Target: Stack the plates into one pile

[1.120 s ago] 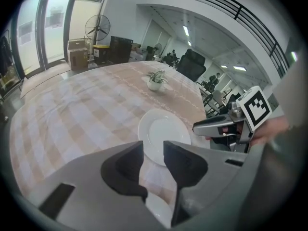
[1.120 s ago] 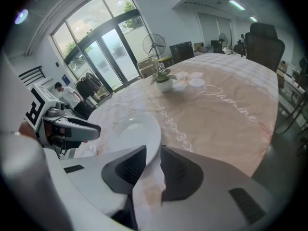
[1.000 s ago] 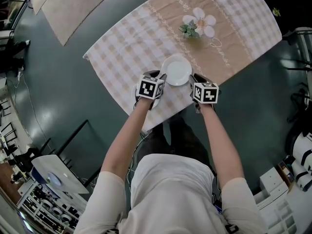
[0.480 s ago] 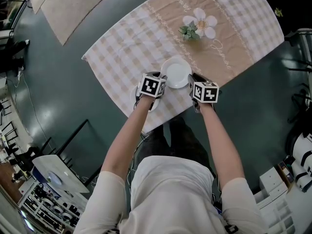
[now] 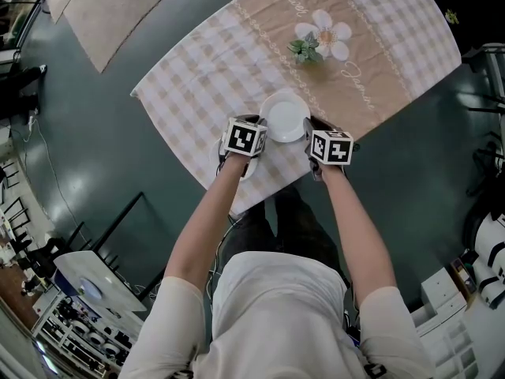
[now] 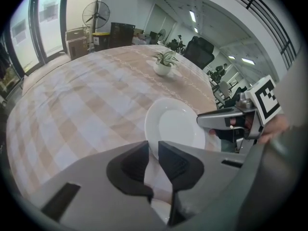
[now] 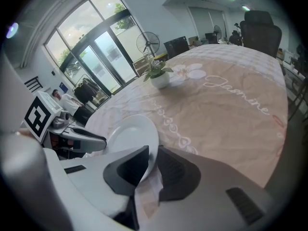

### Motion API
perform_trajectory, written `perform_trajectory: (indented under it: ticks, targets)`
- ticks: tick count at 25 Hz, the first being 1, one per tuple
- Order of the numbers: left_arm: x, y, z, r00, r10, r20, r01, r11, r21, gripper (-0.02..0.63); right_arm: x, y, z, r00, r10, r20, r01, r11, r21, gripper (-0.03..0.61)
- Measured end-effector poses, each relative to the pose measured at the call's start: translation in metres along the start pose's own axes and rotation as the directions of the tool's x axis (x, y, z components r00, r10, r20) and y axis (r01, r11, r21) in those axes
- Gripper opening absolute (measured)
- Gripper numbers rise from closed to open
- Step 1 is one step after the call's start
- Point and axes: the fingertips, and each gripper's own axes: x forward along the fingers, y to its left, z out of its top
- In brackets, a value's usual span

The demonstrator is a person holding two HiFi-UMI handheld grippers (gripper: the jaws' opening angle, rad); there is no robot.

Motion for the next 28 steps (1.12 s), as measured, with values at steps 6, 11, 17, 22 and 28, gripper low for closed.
perform_trajectory:
  ticks: [6, 11, 17, 22, 28]
  targets:
    - [-0.001, -0.004, -0.007, 1.000, -0.009, 0.005, 0.009, 1.000, 0.001, 0.067, -0.004, 0.001, 0.000, 1.000, 0.006, 0.000, -0.006, 1.000, 0.009, 0.071]
    - [-0.002, -0.008, -0.017, 1.000, -0.009, 0.013, 0.009, 0.999, -0.046, 0.067, -0.009, 0.003, 0.002, 1.000, -0.003, 0.005, 0.003, 1.000, 0.008, 0.069]
    - [-0.017, -0.016, -0.019, 0.999, -0.016, 0.032, 0.018, 0.998, -0.061, 0.067, -0.020, 0.011, 0.004, 1.000, 0.001, 0.013, -0.001, 1.000, 0.009, 0.069]
    - [-0.028, -0.020, -0.026, 0.999, -0.015, 0.041, 0.018, 0.996, -0.084, 0.067, -0.029, 0.020, 0.005, 1.000, 0.005, 0.012, -0.005, 1.000, -0.014, 0.069]
    - [-0.047, -0.018, -0.034, 0.998, 0.002, 0.069, 0.007, 0.992, -0.122, 0.072, -0.036, 0.038, 0.003, 1.000, 0.021, 0.007, -0.021, 0.998, -0.053, 0.069]
